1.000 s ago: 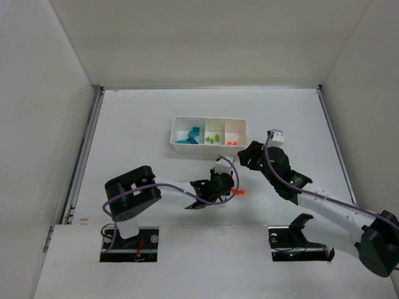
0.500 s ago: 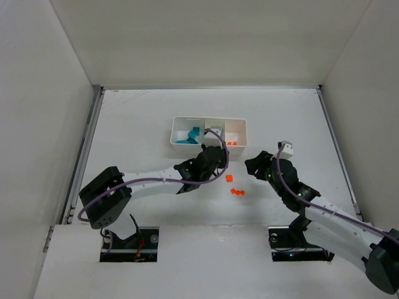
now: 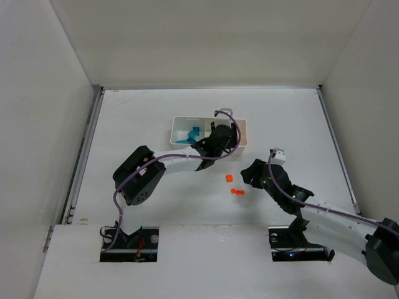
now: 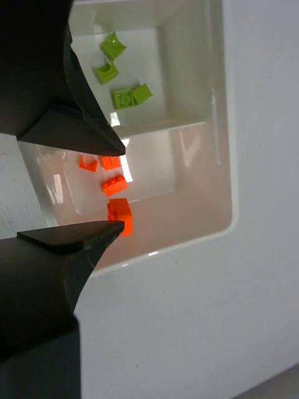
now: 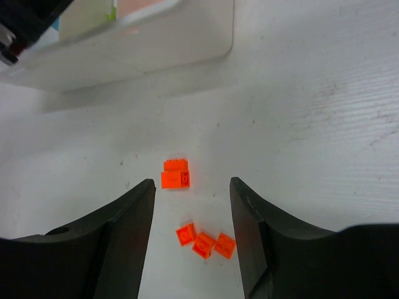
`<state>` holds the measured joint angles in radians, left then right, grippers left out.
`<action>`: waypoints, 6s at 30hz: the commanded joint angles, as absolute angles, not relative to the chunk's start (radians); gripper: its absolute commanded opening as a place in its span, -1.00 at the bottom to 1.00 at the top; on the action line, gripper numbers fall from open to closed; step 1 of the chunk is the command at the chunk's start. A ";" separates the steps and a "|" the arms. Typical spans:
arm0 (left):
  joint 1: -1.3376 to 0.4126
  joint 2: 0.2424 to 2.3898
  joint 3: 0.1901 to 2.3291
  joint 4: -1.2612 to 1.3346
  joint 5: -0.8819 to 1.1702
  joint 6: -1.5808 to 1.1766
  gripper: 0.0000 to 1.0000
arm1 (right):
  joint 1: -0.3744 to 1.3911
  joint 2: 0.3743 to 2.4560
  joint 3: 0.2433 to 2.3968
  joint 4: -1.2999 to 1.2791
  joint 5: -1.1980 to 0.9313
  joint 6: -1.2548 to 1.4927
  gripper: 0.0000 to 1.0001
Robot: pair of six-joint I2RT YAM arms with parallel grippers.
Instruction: Sort the legos into containers by color
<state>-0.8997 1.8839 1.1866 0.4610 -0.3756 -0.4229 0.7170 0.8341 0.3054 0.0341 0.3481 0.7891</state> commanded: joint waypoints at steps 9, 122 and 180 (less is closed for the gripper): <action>-0.912 1.700 1.025 0.492 -0.374 -0.416 -0.14 | 0.844 1.146 0.439 0.141 0.359 0.733 0.21; -1.019 1.755 1.135 0.471 -0.543 -0.302 -0.62 | 0.633 0.900 0.382 0.161 0.347 0.699 -0.05; -0.932 1.140 0.496 0.334 -0.402 -0.546 -0.07 | 1.042 1.394 0.626 -0.236 0.452 0.778 -0.55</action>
<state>-0.9222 1.1847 0.5148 0.3305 -0.4171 -0.5373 1.0309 1.3766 0.5976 -0.2096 0.4313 0.7559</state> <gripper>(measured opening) 0.463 0.254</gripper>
